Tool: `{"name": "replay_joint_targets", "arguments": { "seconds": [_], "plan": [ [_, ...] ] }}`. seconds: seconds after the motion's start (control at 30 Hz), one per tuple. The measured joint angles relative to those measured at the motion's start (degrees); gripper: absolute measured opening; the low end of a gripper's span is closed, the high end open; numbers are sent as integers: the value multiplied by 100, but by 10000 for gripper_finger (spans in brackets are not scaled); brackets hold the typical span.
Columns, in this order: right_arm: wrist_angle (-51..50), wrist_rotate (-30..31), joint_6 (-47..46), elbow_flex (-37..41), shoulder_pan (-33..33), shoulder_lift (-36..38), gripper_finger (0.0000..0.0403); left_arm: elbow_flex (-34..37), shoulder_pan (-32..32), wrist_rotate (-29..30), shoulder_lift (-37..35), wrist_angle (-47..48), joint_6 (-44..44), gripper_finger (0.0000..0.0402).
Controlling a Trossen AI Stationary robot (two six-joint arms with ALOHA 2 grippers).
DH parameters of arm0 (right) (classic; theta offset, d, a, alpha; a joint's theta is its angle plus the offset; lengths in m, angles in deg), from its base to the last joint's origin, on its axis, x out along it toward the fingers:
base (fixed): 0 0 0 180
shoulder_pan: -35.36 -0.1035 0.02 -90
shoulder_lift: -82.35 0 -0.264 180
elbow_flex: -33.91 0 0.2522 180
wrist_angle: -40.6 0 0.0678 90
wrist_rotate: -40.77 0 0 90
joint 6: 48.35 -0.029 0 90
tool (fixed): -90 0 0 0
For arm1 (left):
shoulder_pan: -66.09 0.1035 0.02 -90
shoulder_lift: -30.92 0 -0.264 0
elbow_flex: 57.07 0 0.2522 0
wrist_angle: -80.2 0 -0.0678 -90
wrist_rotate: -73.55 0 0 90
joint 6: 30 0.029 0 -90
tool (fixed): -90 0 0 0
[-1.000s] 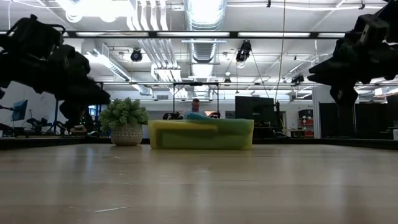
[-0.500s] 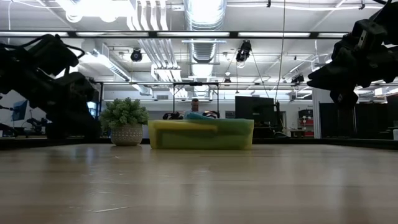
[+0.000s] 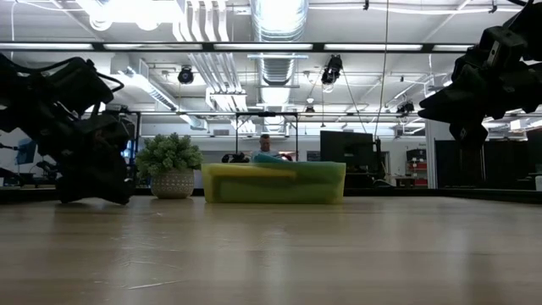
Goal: Fold microfiber towels
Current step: Return to Home Position
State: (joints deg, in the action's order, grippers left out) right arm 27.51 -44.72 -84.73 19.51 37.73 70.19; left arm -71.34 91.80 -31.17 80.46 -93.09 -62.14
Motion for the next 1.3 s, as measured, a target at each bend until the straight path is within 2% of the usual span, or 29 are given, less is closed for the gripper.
{"name": "replay_joint_targets", "arguments": {
  "seconds": [0.47, 1.2, 1.3],
  "plan": [
    [0, 0, 0, 0, 0, 0, 68, -11, 0, -3, 476, -341, -30, 67],
    [0, 0, 0, 0, 0, 0, 68, -19, 4, -1, 430, -654, -28, 67],
    [2, 0, 0, 0, 0, 0, 68, 7, 2, 17, 6, -501, -28, 67]
  ]
}}
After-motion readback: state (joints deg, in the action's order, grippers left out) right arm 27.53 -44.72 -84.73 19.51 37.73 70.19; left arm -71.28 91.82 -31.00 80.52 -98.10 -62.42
